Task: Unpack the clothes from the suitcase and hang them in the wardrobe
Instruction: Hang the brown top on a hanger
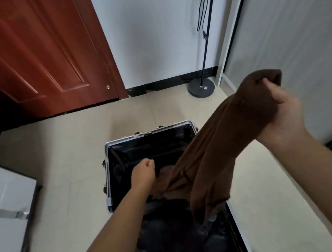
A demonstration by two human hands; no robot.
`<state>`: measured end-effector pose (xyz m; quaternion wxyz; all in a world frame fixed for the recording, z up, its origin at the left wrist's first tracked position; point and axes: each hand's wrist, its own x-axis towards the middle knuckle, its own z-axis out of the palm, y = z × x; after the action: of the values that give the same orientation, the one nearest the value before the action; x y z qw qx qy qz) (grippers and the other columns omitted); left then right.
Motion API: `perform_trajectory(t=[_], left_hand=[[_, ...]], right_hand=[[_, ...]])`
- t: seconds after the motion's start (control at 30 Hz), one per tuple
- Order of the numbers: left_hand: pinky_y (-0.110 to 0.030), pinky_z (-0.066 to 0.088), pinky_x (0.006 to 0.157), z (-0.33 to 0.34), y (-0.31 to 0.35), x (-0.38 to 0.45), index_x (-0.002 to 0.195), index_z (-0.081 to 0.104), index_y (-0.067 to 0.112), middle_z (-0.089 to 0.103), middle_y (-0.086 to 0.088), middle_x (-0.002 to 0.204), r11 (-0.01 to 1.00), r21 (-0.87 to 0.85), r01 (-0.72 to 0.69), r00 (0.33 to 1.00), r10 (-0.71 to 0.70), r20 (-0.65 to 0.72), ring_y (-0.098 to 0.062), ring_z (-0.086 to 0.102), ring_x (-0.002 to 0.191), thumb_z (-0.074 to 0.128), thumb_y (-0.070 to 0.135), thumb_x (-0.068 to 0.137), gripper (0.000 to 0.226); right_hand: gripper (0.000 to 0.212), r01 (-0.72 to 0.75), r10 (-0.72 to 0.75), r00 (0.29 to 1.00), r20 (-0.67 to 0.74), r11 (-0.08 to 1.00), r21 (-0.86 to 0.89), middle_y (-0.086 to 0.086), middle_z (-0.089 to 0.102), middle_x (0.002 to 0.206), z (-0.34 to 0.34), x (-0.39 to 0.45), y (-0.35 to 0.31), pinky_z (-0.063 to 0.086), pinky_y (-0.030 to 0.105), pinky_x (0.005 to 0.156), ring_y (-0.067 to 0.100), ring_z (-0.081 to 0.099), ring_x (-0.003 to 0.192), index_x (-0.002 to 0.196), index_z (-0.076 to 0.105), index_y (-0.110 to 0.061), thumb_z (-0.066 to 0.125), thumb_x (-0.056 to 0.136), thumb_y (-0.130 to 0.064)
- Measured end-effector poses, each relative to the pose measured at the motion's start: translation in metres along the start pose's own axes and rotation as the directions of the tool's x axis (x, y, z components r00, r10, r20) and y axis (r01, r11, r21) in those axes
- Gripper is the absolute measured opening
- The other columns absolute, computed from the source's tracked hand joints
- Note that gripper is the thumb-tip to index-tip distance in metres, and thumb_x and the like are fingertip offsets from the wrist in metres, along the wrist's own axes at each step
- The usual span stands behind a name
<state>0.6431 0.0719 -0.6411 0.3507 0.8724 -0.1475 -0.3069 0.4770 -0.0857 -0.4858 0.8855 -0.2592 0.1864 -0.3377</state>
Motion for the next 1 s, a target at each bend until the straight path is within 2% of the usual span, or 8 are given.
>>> perform_trajectory(t=[0.13, 0.23, 0.4, 0.53, 0.67, 0.8, 0.9, 1.0], left_hand=[[-0.026, 0.039, 0.064, -0.048, 0.075, -0.058, 0.098, 0.055, 0.018, 0.053, -0.005, 0.092, 0.996, -0.048, -0.074, 0.966, 0.084, 0.244, -0.018, 0.050, 0.081, 0.049, 0.016, 0.093, 0.008], [-0.022, 0.043, 0.082, -0.056, 0.128, -0.107, 0.141, 0.028, 0.028, 0.044, -0.007, 0.128, 0.987, 0.049, -0.154, 0.838, 0.104, 0.536, -0.020, 0.050, 0.114, 0.060, 0.016, 0.088, 0.063], [-0.030, 0.027, 0.111, -0.056, 0.208, -0.169, 0.147, 0.012, 0.029, 0.028, -0.008, 0.149, 0.914, 0.147, -0.377, 0.777, 0.226, 0.588, -0.022, 0.027, 0.138, 0.071, 0.023, 0.077, 0.092], [-0.041, 0.040, 0.103, -0.034, 0.262, -0.207, 0.139, 0.034, 0.028, 0.053, -0.010, 0.130, 0.854, 0.131, -0.504, 0.748, 0.356, 0.560, -0.027, 0.048, 0.123, 0.059, 0.050, 0.048, 0.096], [-0.030, 0.041, 0.088, -0.047, 0.330, -0.265, 0.125, 0.053, 0.010, 0.057, -0.017, 0.125, 0.802, 0.181, -0.569, 0.772, 0.445, 0.453, -0.032, 0.053, 0.116, 0.054, 0.024, 0.088, 0.040], [-0.035, 0.044, 0.090, -0.093, 0.373, -0.286, 0.126, 0.049, 0.009, 0.056, -0.017, 0.124, 0.807, 0.079, -0.586, 0.771, 0.525, 0.360, -0.031, 0.054, 0.114, 0.044, 0.020, 0.096, 0.032], [-0.028, 0.053, 0.060, -0.133, 0.408, -0.313, 0.104, 0.053, 0.019, 0.062, -0.009, 0.096, 0.899, -0.088, -0.430, 0.798, 0.423, 0.430, -0.020, 0.059, 0.075, 0.048, 0.021, 0.094, 0.011], [-0.021, 0.044, 0.054, -0.164, 0.446, -0.355, 0.079, 0.053, 0.019, 0.053, 0.000, 0.073, 0.915, -0.138, -0.378, 0.775, 0.395, 0.493, -0.011, 0.048, 0.062, 0.050, 0.014, 0.092, 0.014]], right_hand=[[0.017, -0.080, 0.079, 0.996, -0.034, 0.996, -0.038, -0.006, 0.064, 0.057, 0.051, -0.021, -0.056, 0.053, 0.016, 0.063, 0.005, 0.065, 0.057, 0.053, 0.071, -0.016, 0.071, 0.039, -0.026], [0.017, -0.101, 0.095, 0.993, -0.075, 0.992, -0.079, -0.003, 0.065, 0.055, 0.098, -0.039, -0.087, 0.054, 0.017, 0.053, 0.008, 0.065, 0.054, 0.050, 0.070, -0.015, 0.065, 0.040, -0.028], [0.021, 0.024, -0.030, 0.999, -0.033, 0.985, -0.173, 0.002, 0.059, 0.046, 0.177, -0.093, -0.168, 0.052, 0.017, 0.048, 0.013, 0.060, 0.042, 0.042, 0.064, -0.009, 0.059, 0.053, -0.026], [0.036, 0.220, -0.217, 0.975, 0.038, 0.964, -0.149, 0.000, 0.056, 0.040, 0.223, -0.140, -0.231, 0.048, 0.014, 0.043, 0.010, 0.055, 0.036, 0.035, 0.059, -0.010, 0.046, 0.066, -0.022], [0.034, 0.357, -0.349, 0.929, 0.120, 0.933, -0.047, -0.002, 0.058, 0.044, 0.245, -0.188, -0.279, 0.047, 0.013, 0.044, 0.009, 0.058, 0.041, 0.041, 0.062, -0.011, 0.045, 0.069, -0.023], [0.014, 0.490, -0.493, 0.869, 0.048, 0.869, 0.064, 0.004, 0.065, 0.065, 0.228, -0.228, -0.334, 0.055, 0.025, 0.064, 0.018, 0.066, 0.065, 0.057, 0.068, -0.008, 0.062, 0.059, -0.020], [0.006, 0.558, -0.557, 0.814, -0.164, 0.829, -0.049, 0.002, 0.060, 0.064, 0.203, -0.243, -0.359, 0.052, 0.020, 0.063, 0.013, 0.059, 0.060, 0.061, 0.067, -0.011, 0.068, 0.067, -0.013], [0.024, 0.521, -0.582, 0.790, -0.191, 0.802, -0.292, -0.007, 0.064, 0.057, 0.197, -0.261, -0.364, 0.049, 0.017, 0.053, 0.003, 0.060, 0.051, 0.094, 0.057, -0.007, 0.034, 0.096, -0.004]])
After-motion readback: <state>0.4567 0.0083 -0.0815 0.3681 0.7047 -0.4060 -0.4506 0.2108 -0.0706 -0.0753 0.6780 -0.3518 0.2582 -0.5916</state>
